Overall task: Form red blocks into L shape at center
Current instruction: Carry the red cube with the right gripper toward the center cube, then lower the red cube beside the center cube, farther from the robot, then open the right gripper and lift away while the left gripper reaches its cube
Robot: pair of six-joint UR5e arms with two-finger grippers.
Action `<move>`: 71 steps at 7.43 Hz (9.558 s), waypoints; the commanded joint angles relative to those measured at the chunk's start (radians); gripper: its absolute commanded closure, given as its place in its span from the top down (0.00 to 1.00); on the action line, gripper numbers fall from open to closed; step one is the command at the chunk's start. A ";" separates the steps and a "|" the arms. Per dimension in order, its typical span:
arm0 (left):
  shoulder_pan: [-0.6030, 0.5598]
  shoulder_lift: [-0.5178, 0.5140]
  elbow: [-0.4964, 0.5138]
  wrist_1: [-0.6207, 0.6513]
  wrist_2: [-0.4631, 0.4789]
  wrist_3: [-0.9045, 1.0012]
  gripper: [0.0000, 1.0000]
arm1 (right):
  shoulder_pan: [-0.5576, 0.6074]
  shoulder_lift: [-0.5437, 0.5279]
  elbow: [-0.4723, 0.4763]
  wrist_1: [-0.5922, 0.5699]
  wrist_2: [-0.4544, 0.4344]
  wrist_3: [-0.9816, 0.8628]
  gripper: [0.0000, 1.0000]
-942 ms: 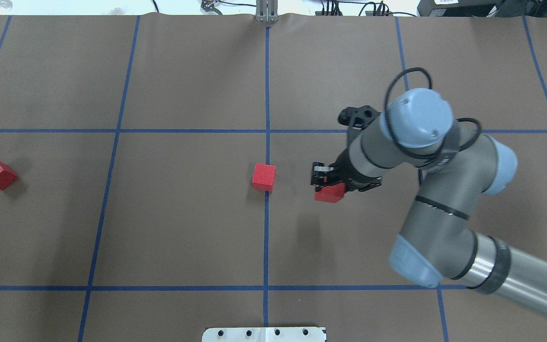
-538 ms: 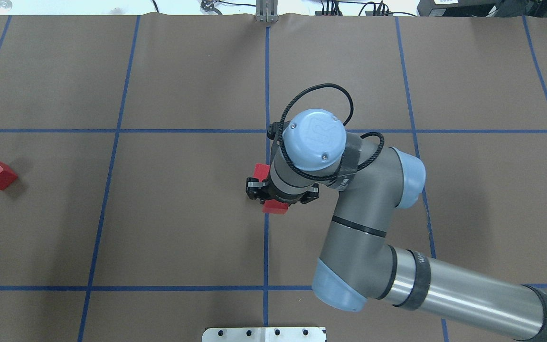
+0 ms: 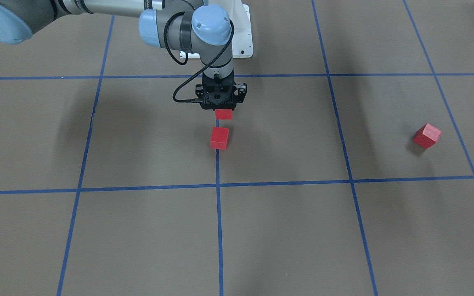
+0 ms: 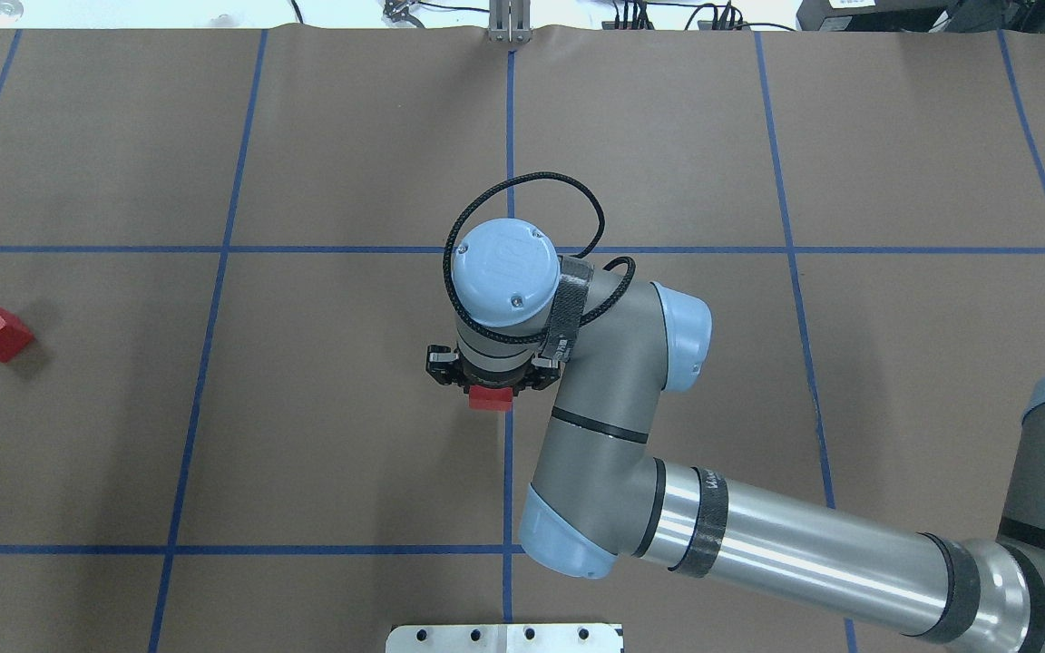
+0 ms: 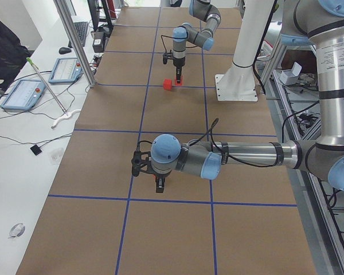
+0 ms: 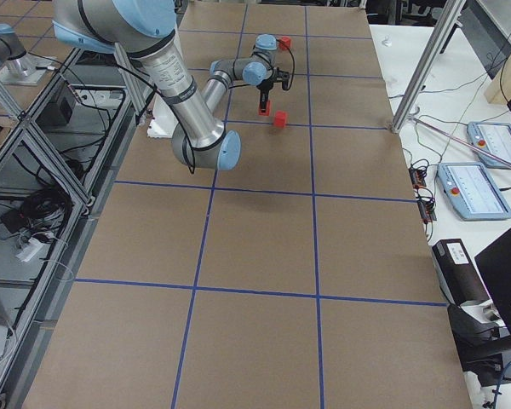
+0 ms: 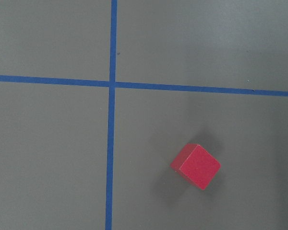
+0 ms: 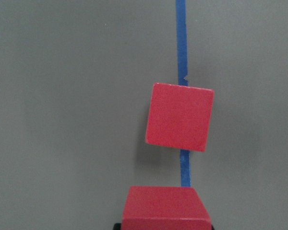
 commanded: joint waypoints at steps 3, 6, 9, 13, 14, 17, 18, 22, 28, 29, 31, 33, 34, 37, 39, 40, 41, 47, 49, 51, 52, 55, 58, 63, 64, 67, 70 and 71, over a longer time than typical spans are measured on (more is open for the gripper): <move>0.000 -0.002 -0.001 -0.002 0.001 0.001 1.00 | 0.001 0.001 -0.038 0.002 -0.022 -0.047 0.00; 0.000 -0.002 -0.002 -0.002 0.001 0.001 1.00 | 0.007 0.003 -0.048 0.032 -0.028 -0.062 0.00; 0.000 -0.003 -0.001 -0.002 0.000 0.001 1.00 | 0.007 0.003 -0.075 0.051 -0.043 -0.078 0.00; 0.000 -0.002 -0.002 -0.004 0.000 -0.004 1.00 | 0.008 0.001 -0.078 0.056 -0.045 -0.079 0.00; 0.000 -0.002 -0.002 -0.005 0.000 -0.004 1.00 | 0.008 0.001 -0.078 0.056 -0.050 -0.081 0.00; 0.000 -0.002 -0.004 -0.007 -0.003 -0.016 1.00 | 0.008 -0.002 -0.084 0.056 -0.054 -0.110 0.00; 0.000 -0.002 -0.004 -0.007 -0.003 -0.016 1.00 | 0.008 -0.001 -0.089 0.056 -0.054 -0.110 0.00; 0.000 -0.002 -0.004 -0.005 -0.005 -0.016 1.00 | 0.007 -0.001 -0.091 0.056 -0.056 -0.110 0.00; 0.000 -0.002 -0.005 -0.005 -0.006 -0.016 1.00 | 0.005 0.003 -0.098 0.058 -0.056 -0.131 0.00; 0.000 -0.002 -0.005 -0.005 -0.006 -0.016 1.00 | 0.005 0.003 -0.100 0.058 -0.056 -0.131 0.00; 0.000 0.000 -0.008 -0.005 -0.006 -0.016 1.00 | 0.005 0.004 -0.101 0.058 -0.056 -0.131 0.00; 0.000 0.000 -0.008 -0.005 -0.006 -0.016 1.00 | 0.005 0.004 -0.101 0.058 -0.056 -0.131 0.00; 0.000 0.000 -0.008 -0.005 -0.006 -0.016 1.00 | 0.005 0.004 -0.104 0.058 -0.056 -0.133 0.00; 0.000 0.000 -0.010 -0.005 -0.006 -0.016 1.00 | 0.005 0.007 -0.109 0.058 -0.057 -0.131 0.00; 0.000 0.000 -0.010 -0.005 -0.006 -0.016 1.00 | 0.005 0.012 -0.114 0.058 -0.057 -0.131 0.03; -0.002 0.000 -0.010 -0.005 -0.006 -0.016 1.00 | 0.005 0.012 -0.114 0.058 -0.057 -0.131 0.12; -0.002 0.000 -0.010 -0.005 -0.006 -0.016 1.00 | 0.005 0.012 -0.114 0.058 -0.057 -0.131 0.23; -0.002 0.001 -0.011 -0.007 -0.008 -0.016 1.00 | 0.002 0.016 -0.115 0.058 -0.082 -0.142 0.55; -0.002 0.001 -0.011 -0.007 -0.008 -0.016 1.00 | 0.002 0.016 -0.115 0.056 -0.082 -0.144 0.54; -0.002 0.003 -0.011 -0.007 -0.010 -0.016 1.00 | 0.002 0.015 -0.115 0.056 -0.082 -0.144 0.54; -0.002 0.002 -0.013 -0.007 -0.010 -0.016 1.00 | 0.001 0.013 -0.115 0.056 -0.082 -0.144 0.54; -0.002 0.001 -0.013 -0.007 -0.011 -0.016 1.00 | 0.002 0.012 -0.115 0.056 -0.083 -0.144 0.54; -0.002 0.002 -0.015 -0.007 -0.011 -0.018 1.00 | -0.001 0.010 -0.115 0.056 -0.086 -0.141 0.99; 0.000 -0.005 -0.016 -0.005 -0.010 -0.083 1.00 | -0.001 0.010 -0.100 0.053 -0.093 -0.144 1.00; 0.003 -0.012 -0.016 -0.029 -0.002 -0.140 1.00 | 0.001 0.001 -0.082 0.052 -0.091 -0.142 1.00; 0.177 -0.089 -0.016 -0.065 0.122 -0.507 1.00 | 0.086 -0.219 0.208 0.042 -0.036 -0.141 1.00; 0.349 -0.109 -0.002 -0.088 0.217 -0.880 1.00 | 0.285 -0.410 0.322 0.050 0.149 -0.142 1.00; 0.442 -0.130 0.016 -0.097 0.299 -1.029 1.00 | 0.347 -0.466 0.324 0.058 0.188 -0.148 1.00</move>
